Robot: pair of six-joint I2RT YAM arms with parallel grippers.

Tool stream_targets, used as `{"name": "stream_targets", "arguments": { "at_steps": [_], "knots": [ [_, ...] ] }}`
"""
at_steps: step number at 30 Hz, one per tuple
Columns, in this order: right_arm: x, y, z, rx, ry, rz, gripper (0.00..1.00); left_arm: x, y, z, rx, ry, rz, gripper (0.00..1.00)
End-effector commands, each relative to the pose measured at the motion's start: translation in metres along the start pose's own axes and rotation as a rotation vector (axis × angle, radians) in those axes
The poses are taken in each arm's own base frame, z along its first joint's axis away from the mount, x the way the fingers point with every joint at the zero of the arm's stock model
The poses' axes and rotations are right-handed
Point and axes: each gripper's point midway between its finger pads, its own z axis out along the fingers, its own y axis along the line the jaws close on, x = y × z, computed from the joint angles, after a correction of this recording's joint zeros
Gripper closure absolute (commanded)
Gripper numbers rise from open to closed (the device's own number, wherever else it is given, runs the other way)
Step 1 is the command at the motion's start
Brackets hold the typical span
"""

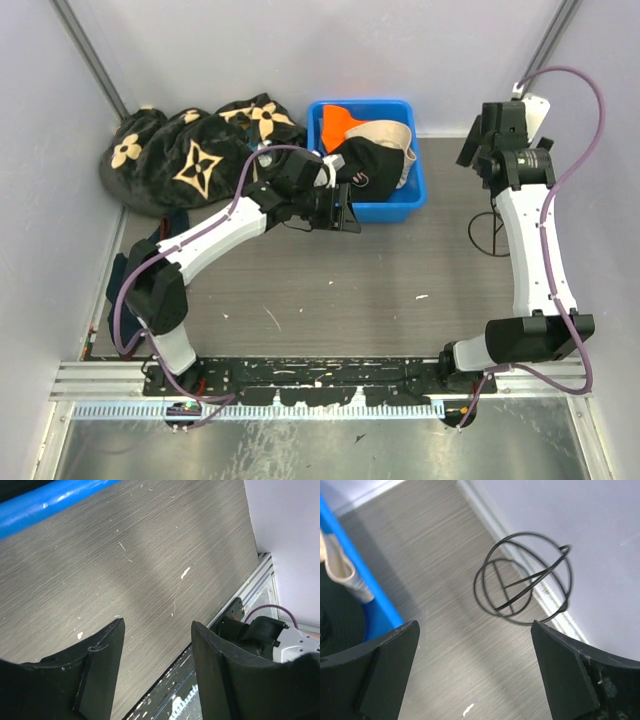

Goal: Stack the hats

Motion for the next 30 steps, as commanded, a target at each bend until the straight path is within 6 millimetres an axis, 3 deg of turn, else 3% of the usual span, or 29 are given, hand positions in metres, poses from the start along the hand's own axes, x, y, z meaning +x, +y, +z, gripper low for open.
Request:
{"name": "stream_targets", "arguments": {
  "at_steps": [1,6,11,18,30],
  "knots": [
    [-0.026,-0.039,0.003,0.193,-0.071,-0.001,0.0,0.011,-0.001,-0.027,-0.008,-0.001,0.045,0.36],
    [-0.026,-0.06,0.023,0.219,-0.028,0.082,0.0,0.029,0.007,-0.034,-0.01,0.016,0.055,0.35],
    [-0.04,-0.09,0.034,0.272,0.002,0.204,0.0,0.043,0.017,-0.033,-0.022,0.057,0.068,0.35],
    [-0.039,-0.121,0.062,0.289,0.107,0.291,0.01,0.04,0.031,-0.03,-0.048,0.086,0.073,0.35],
    [-0.005,-0.108,0.094,0.212,0.249,0.284,0.07,0.043,0.059,-0.026,-0.059,0.12,0.0,0.35]
  ]
}}
